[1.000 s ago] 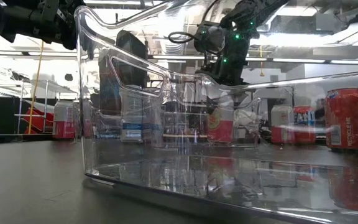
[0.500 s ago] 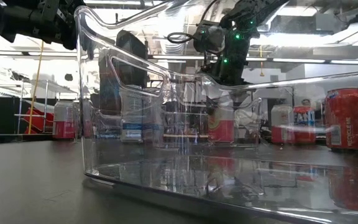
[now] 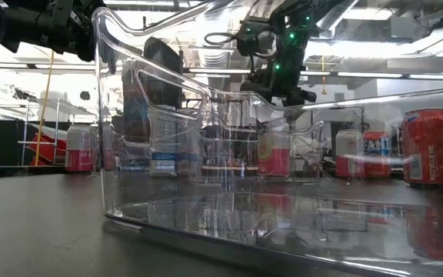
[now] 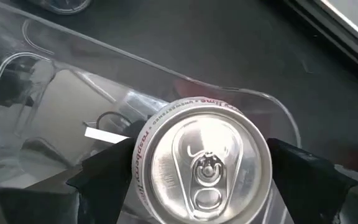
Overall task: Sort soda cans
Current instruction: Put the top center pink-white soda can in the middle transparent bin, then put the top right pink-white soda can in the middle transparent bin
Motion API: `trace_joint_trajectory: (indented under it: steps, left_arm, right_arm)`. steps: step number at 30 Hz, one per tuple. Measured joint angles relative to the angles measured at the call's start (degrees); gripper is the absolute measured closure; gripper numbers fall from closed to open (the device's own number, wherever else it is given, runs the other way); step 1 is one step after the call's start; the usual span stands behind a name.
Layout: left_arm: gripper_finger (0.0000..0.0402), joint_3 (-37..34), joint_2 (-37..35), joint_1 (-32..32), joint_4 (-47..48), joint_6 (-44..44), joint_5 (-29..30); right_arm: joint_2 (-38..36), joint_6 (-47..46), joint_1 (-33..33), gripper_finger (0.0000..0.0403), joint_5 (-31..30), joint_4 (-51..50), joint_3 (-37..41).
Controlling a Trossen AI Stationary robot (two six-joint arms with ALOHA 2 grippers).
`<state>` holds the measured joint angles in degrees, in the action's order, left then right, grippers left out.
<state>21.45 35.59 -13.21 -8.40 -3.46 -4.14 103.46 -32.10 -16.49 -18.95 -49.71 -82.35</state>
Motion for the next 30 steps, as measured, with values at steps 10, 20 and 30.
trace_joint_trajectory:
  steps: [10, 20, 30]
  left_arm:
    - [0.0401, 0.00, 0.00, -0.02, 0.02, -0.02, 0.00]
    - [0.0401, 0.00, 0.00, 0.00, 0.13, -0.15, 0.00]
    - [0.0401, 0.00, 0.00, -0.02, 0.17, -0.17, 0.00]
  right_arm:
    - [-0.78, 0.46, 1.44, 0.0026, -3.17, -3.54, -3.79]
    - [-8.24, -0.76, 2.13, 0.0026, -8.16, -7.90, -4.61]
    - [-14.33, -9.69, -4.03, 0.0026, -11.84, -21.51, -4.61]
